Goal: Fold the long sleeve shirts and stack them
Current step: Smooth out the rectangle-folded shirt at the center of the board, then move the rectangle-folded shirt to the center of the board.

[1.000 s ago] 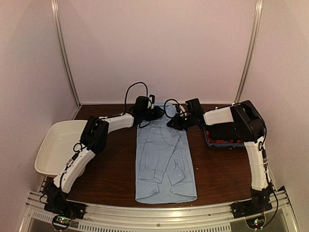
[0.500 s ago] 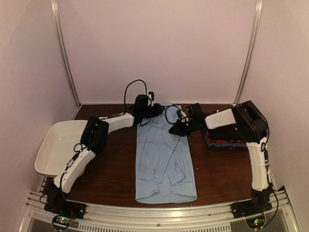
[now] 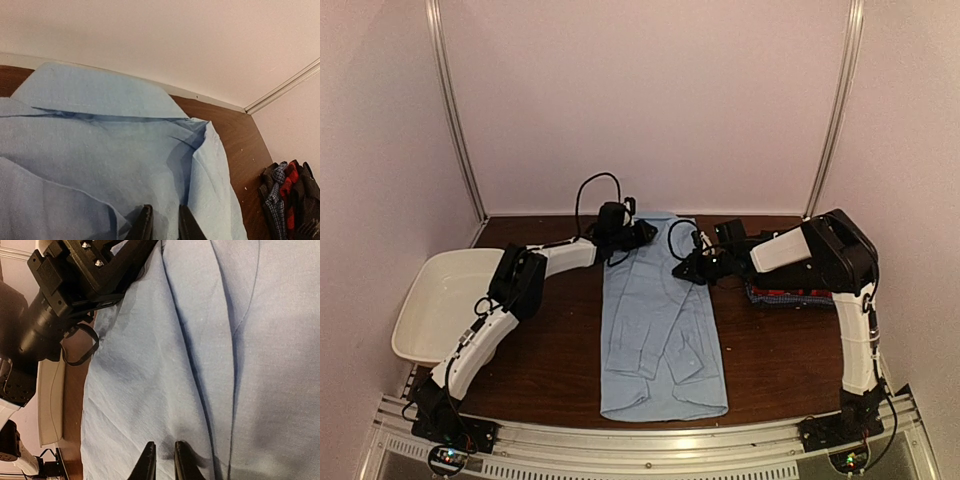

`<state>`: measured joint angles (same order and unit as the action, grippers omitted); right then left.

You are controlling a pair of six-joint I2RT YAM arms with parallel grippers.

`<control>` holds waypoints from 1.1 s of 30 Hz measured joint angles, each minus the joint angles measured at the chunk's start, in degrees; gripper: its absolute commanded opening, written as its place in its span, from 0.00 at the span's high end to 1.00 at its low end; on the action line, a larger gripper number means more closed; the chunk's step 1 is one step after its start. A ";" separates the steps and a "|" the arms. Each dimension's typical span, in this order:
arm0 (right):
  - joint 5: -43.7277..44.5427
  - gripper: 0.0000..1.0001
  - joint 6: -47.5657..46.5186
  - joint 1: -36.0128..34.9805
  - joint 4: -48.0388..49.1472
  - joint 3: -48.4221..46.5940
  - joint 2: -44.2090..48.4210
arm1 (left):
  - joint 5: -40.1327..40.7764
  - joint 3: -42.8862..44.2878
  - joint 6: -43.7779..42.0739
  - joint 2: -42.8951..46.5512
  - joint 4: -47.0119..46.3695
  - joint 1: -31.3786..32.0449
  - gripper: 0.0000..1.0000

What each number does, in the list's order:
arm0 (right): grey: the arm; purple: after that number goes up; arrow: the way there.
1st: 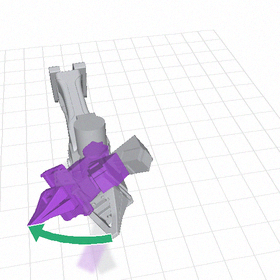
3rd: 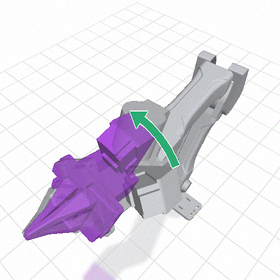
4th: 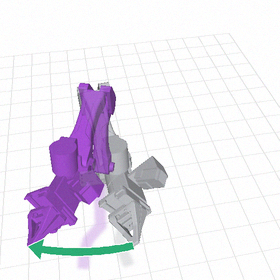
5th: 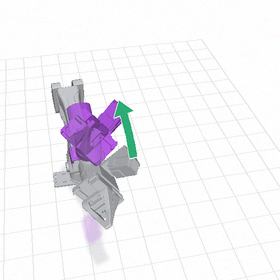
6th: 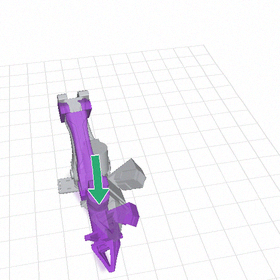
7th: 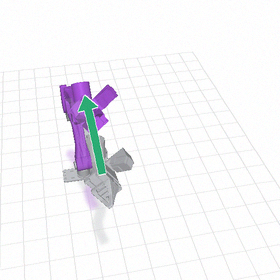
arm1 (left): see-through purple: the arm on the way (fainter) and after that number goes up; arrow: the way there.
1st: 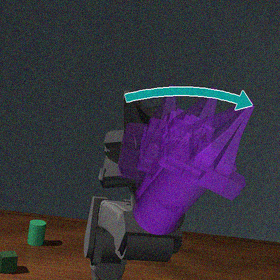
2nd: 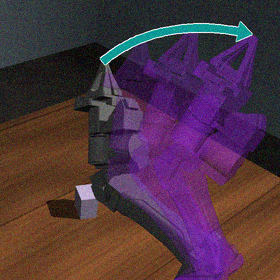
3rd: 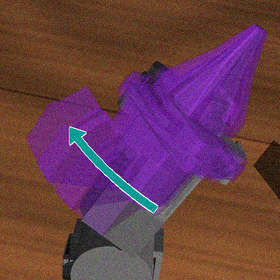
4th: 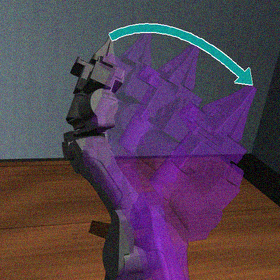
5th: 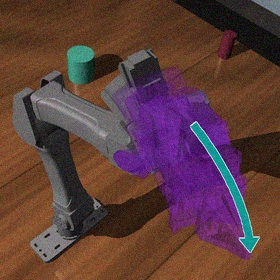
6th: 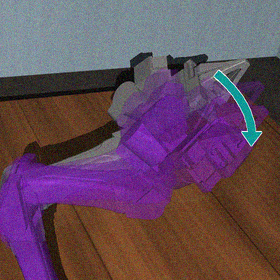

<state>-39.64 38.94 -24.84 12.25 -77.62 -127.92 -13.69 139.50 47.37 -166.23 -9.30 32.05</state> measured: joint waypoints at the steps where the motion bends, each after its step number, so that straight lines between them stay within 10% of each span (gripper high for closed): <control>1: -0.17 0.84 0.04 0.02 0.04 0.00 0.00 | -0.07 0.44 0.13 -0.13 0.17 -0.09 0.81; 14: -0.11 0.76 -3.13 0.11 -3.56 -0.79 2.03 | -5.97 -3.26 -0.31 8.24 2.93 -2.93 0.59; 25: 3.32 0.73 -8.94 0.07 -7.52 4.94 14.93 | -10.34 -37.64 -4.63 42.75 4.72 -3.48 0.57; 33: 6.58 0.68 -11.06 -0.81 -10.01 14.86 22.25 | -8.70 -59.36 -6.32 52.13 11.50 -3.45 0.58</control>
<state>-33.06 27.88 -25.65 2.24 -62.76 -105.67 -22.39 80.14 41.06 -114.10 2.20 28.60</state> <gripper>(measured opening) 0.296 0.424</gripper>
